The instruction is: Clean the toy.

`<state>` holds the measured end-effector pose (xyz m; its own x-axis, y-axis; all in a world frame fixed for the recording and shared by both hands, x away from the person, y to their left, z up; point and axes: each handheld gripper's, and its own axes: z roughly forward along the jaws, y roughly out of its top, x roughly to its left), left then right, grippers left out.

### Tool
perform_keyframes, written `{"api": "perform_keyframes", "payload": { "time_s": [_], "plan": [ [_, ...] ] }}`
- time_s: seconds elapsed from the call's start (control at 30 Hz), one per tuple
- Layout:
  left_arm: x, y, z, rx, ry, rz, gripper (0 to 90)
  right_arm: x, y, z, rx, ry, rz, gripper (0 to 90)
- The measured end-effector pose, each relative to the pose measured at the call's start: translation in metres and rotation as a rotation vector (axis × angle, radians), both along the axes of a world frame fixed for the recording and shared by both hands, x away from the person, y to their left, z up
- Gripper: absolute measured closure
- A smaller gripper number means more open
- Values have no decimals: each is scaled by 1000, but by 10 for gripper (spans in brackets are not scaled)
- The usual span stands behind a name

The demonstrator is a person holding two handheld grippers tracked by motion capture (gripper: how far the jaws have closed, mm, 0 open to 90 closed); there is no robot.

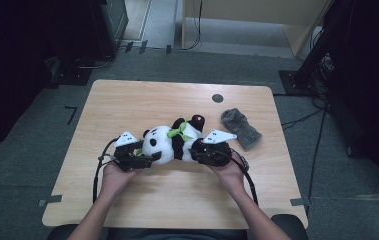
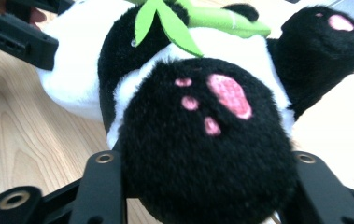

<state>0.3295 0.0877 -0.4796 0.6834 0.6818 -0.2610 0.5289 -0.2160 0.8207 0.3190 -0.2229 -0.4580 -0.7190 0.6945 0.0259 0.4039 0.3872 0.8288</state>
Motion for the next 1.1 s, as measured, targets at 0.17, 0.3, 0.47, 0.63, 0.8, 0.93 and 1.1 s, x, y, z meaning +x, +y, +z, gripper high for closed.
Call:
{"api": "perform_keyframes", "payload": {
  "time_s": [0.17, 0.3, 0.47, 0.63, 0.8, 0.93, 1.1],
  "plan": [
    [-4, 3, 9, -16, -66, -28, 173, 5, -8, 17, 40, 36, -23, 549],
    [-9, 7, 12, 7, -97, -68, 175, 5, -19, 27, 54, 30, -60, 556],
    [-13, 5, 8, 45, -106, -104, 175, 7, -30, 39, 105, 49, -83, 560],
    [-15, 1, 9, 4, -149, -130, 174, 6, -37, 49, 170, 78, -84, 561],
    [-13, 1, 11, -61, -166, -143, 73, 1, -32, 55, 231, 117, -6, 560],
    [-13, -2, 11, -58, -165, -135, 104, 0, -27, 56, 245, 151, 31, 562],
    [-15, 2, 16, -83, -133, -107, 361, 2, -25, 53, 249, 166, 31, 556]
  ]
}}
